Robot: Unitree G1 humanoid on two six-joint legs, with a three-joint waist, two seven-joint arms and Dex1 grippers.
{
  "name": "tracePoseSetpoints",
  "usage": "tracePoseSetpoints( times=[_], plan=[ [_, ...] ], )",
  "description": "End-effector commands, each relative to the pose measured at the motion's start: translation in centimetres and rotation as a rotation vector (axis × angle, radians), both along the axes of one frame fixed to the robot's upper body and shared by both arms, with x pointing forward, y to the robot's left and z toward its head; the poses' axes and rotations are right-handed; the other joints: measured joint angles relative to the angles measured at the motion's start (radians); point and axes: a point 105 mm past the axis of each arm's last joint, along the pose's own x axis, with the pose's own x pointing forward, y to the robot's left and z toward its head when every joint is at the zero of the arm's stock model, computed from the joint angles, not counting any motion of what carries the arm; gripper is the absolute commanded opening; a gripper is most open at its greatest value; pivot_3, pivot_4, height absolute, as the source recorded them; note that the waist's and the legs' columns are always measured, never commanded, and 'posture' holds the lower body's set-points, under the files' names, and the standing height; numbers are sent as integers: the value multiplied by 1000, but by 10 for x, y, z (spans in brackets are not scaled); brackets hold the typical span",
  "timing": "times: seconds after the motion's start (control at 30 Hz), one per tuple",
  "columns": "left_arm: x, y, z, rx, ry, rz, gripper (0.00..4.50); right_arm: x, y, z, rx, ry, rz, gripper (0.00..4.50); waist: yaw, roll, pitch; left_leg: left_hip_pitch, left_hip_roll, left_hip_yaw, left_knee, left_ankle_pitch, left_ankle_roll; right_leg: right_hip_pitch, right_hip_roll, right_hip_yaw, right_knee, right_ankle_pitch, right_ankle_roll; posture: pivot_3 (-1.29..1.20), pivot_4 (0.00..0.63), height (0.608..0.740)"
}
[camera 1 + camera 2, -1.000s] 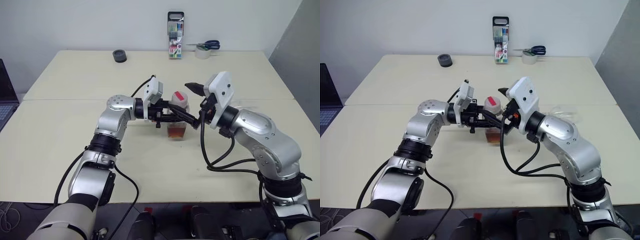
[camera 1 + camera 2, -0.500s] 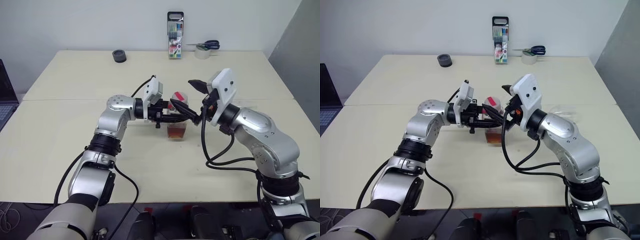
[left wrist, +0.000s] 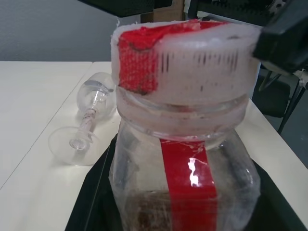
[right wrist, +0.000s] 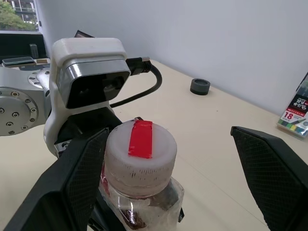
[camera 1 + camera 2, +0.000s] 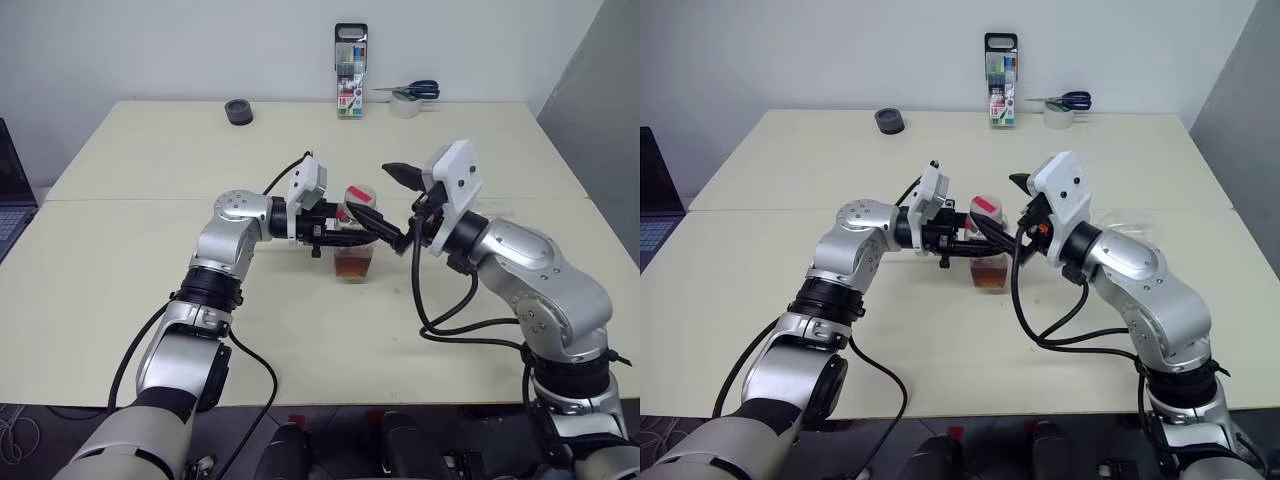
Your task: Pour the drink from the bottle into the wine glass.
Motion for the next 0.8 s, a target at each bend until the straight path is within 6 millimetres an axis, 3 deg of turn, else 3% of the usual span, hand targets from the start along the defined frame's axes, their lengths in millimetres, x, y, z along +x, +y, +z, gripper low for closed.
tracePoseSetpoints(
  times=[0.03, 0.8],
  plan=[
    [-4, 1, 15, -21, -70, -22, 1765, 2, -17, 10, 13, -35, -63, 4308, 0, 0, 0, 0, 0, 0, 0, 0, 0, 0, 0, 0, 0, 0, 0, 0, 150, 740],
    [-3, 1, 15, -17, -73, -23, 1765, 0, -20, 9, -3, -30, -55, 4308, 0, 0, 0, 0, 0, 0, 0, 0, 0, 0, 0, 0, 0, 0, 0, 0, 150, 740]
  ],
)
